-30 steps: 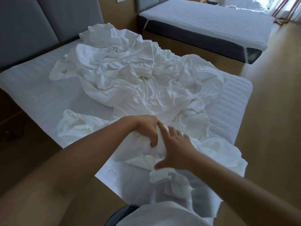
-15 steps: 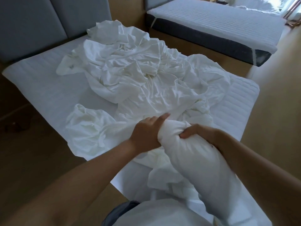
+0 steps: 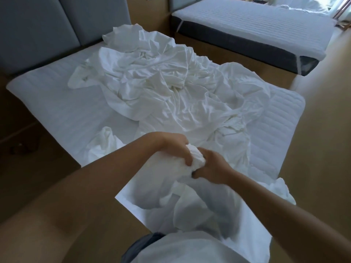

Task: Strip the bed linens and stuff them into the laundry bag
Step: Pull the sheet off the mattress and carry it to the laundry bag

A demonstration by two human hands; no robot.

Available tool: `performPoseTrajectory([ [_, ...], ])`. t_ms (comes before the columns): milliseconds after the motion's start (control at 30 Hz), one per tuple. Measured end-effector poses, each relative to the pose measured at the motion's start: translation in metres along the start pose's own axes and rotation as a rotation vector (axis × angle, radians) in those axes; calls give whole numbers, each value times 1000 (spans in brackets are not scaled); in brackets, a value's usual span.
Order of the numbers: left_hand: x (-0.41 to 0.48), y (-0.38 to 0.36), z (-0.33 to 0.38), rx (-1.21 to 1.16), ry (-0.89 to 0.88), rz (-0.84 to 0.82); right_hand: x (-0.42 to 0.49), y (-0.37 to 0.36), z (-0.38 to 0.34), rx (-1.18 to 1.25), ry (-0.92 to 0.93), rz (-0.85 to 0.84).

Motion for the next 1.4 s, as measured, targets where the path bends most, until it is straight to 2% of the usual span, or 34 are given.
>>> performPoseTrajectory([
  [33,-3,4,4,188,-2,120,5,-3,9,141,-66,-108],
  [100,-22,6,23,525,-44,492,3,-10,20,334,-195,-338],
  [167,-56,-7,51,571,-243,897,-4,-8,25,418,-265,-474],
  [200,-68,-20,60,546,-379,1014,-5,-4,26,471,-274,-503],
  [233,-72,-34,65,527,-478,1052,-9,-2,28,515,-309,-536],
  [333,-66,-57,70,534,-558,1002,-8,6,24,648,-349,-483],
  [400,-59,-52,73,571,-564,1063,-11,13,27,658,-398,-397],
  [467,-57,-33,73,496,-637,1130,-23,8,15,751,-411,-474],
  [533,-48,-17,74,422,-742,1086,-34,6,21,650,-480,-510],
  [600,-28,-12,76,430,-724,896,-43,14,28,443,-539,-419],
  [633,-15,-11,74,466,-622,771,-40,24,31,333,-510,-315],
  [700,10,-9,55,516,-330,540,-30,48,24,97,-320,-76],
  [767,23,-6,28,401,-111,333,-34,38,14,-133,-155,-34],
  [833,24,-1,16,219,-85,207,-42,12,10,-414,-39,4],
  [867,20,0,16,136,-109,147,-41,9,7,-483,32,125],
  [933,10,0,15,9,-128,24,-38,23,-1,-343,161,427],
  [967,8,1,10,-15,-98,-15,-34,32,-3,-219,159,486],
  [1000,6,3,3,-18,-48,-32,-27,38,-2,-160,113,465],
  [1067,2,11,-7,53,49,41,-9,35,4,-178,-6,305],
  [1133,-11,18,-2,301,104,302,2,30,8,-10,-89,127],
  [1200,-35,-2,16,428,55,503,5,24,17,199,-187,-22],
  [1300,-49,-59,18,396,-76,499,3,11,18,348,-229,-235],
  [1333,-53,-56,20,404,-182,641,1,6,14,423,-235,-298],
  [1400,-71,-39,39,452,-510,1007,-7,-1,8,626,-279,-355],
])
Point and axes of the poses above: each hand's wrist, its own x-axis towards the middle knuckle, its own y-axis out of the back of the hand, z = x × y, the point moved 10 cm from there along x, towards the middle knuckle, and after that the axes turned 1 degree about z, right-handed, at the moved point
